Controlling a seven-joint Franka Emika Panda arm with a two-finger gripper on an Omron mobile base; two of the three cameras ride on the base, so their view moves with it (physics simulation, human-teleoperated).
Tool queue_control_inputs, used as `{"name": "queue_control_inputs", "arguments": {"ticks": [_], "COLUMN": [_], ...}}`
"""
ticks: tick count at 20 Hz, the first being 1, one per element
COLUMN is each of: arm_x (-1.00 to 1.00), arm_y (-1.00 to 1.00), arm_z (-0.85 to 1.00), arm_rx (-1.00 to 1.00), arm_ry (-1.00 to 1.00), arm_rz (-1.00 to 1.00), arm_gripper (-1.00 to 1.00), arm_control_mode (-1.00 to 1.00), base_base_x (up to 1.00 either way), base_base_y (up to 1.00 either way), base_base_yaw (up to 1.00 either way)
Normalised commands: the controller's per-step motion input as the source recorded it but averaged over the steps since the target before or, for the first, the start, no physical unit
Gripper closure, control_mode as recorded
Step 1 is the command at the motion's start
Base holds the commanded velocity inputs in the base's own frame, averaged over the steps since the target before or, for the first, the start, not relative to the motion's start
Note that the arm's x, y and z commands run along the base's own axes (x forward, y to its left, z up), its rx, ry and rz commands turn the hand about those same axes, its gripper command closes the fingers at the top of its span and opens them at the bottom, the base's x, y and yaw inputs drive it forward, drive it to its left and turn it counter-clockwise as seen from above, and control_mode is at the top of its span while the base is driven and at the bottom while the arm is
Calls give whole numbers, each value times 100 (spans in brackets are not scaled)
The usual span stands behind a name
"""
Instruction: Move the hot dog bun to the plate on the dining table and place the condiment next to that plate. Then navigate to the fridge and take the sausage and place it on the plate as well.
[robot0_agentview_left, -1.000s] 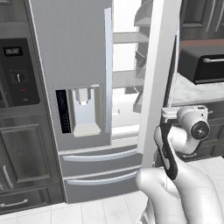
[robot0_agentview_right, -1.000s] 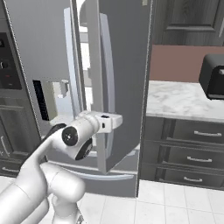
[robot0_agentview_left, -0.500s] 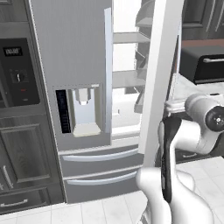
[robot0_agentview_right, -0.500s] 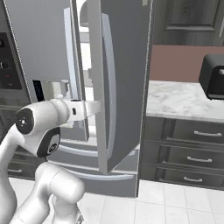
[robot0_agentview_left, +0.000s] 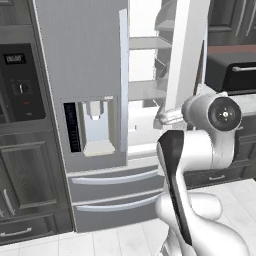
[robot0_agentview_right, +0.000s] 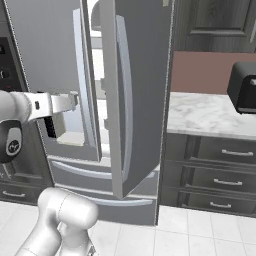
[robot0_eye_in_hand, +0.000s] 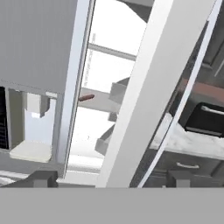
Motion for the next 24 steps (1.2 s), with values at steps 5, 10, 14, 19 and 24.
{"name": "queue_control_inputs", "arguments": {"ticks": [5,10,14,19,24], "arm_x": [81,87,94,97,81], "arm_y": [69,46,8,0,-6], "arm_z": [-37,-62,-75,-57,-26], "arm_rx": [5,-1,-13,-14,-6], "arm_ry": [16,0,-1,0,0], "arm_rz": [0,-1,-10,-14,-16], "arm_gripper": [-100,-100,-100,-100,-100], "arm_control_mode": [-100,-100,-100,-100,-100], "base_base_x": [0,0,0,0,0], "base_base_y": [0,0,0,0,0], "base_base_yaw": [0,0,0,0,0]}}
